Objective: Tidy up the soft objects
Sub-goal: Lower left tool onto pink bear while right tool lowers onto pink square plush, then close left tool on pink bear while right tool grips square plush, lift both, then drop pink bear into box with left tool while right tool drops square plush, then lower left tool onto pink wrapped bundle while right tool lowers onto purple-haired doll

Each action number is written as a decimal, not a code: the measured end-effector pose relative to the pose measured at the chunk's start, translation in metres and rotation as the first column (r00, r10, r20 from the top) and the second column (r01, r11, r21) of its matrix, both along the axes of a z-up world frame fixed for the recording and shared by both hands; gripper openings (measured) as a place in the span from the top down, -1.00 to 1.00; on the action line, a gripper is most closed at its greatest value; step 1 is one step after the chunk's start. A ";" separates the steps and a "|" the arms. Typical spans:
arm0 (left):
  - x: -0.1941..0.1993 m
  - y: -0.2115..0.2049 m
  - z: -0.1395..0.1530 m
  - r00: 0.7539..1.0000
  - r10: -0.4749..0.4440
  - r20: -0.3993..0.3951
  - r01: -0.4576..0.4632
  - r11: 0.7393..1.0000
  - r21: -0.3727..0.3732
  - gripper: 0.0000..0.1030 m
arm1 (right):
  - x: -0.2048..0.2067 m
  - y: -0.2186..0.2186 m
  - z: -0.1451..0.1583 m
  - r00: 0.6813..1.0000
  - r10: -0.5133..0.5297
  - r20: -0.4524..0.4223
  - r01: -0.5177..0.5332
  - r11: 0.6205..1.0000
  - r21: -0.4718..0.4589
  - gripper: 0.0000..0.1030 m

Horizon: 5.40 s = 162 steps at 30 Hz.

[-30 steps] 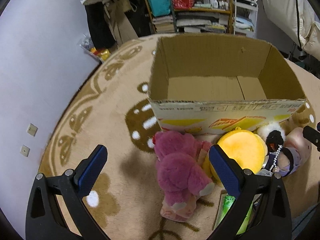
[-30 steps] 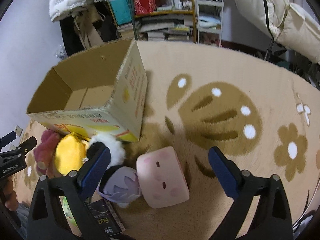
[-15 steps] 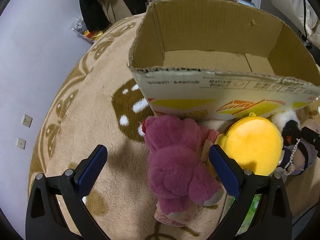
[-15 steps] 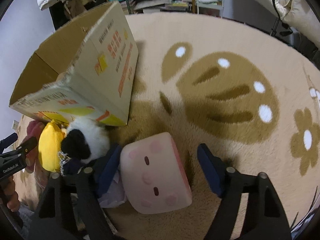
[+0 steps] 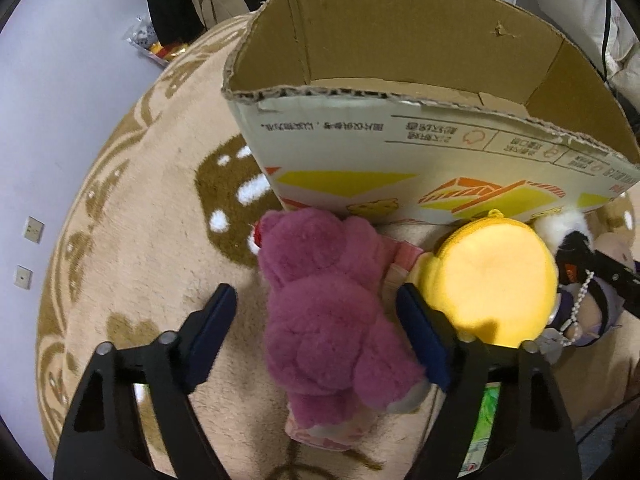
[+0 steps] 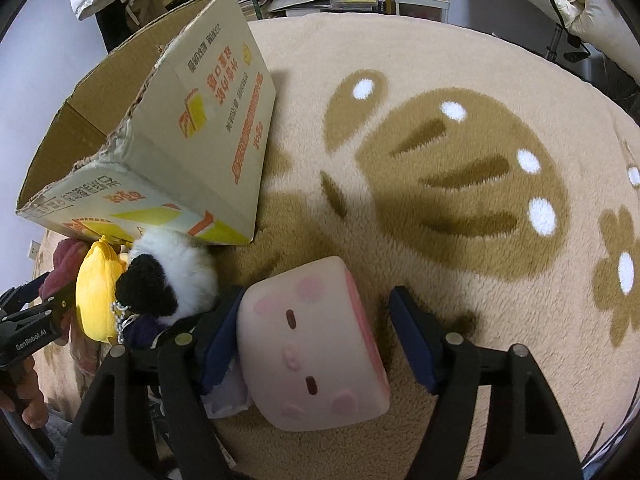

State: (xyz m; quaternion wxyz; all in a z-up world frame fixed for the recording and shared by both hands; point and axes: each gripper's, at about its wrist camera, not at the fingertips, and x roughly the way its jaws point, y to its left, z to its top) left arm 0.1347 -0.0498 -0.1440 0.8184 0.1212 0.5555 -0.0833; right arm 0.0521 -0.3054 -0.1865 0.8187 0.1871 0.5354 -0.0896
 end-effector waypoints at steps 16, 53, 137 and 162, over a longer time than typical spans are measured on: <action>-0.012 0.012 0.013 0.999 0.046 0.021 -0.045 0.998 -0.054 0.04 | 0.001 0.012 0.003 0.999 0.013 0.051 -0.015 0.999 0.035 -0.07; -0.081 0.048 0.132 0.881 0.115 0.459 -0.039 0.984 -0.171 0.06 | -0.056 0.048 0.129 0.837 0.138 0.530 -0.059 0.985 -0.163 0.20; 0.013 -0.023 0.102 0.924 -0.036 0.381 0.080 0.992 -0.100 -0.32 | 0.042 0.058 0.111 0.778 0.211 0.592 -0.166 0.978 -0.130 -0.79; -0.064 0.031 0.134 0.957 0.017 0.289 0.010 0.996 -0.091 -0.92 | -0.041 0.068 0.132 0.857 0.135 0.496 -0.103 0.990 -0.092 -1.00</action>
